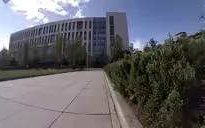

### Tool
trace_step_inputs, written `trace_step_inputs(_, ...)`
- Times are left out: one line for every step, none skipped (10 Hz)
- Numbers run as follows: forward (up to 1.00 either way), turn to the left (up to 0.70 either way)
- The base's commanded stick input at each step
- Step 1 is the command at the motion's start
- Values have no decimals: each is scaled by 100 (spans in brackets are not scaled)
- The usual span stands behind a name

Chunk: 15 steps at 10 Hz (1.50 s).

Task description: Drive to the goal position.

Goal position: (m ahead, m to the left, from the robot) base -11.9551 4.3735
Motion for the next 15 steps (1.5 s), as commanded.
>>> trace_step_inputs(4, 0)
trace_step_inputs(4, 0)
trace_step_inputs(4, 0)
trace_step_inputs(4, 0)
trace_step_inputs(5, 0)
trace_step_inputs(5, 0)
trace_step_inputs(5, 0)
trace_step_inputs(5, 0)
trace_step_inputs(4, 0)
trace_step_inputs(4, 0)
trace_step_inputs(5, 0)
trace_step_inputs(5, 0)
trace_step_inputs(4, 0)
trace_step_inputs(4, 0)
trace_step_inputs(4, 0)
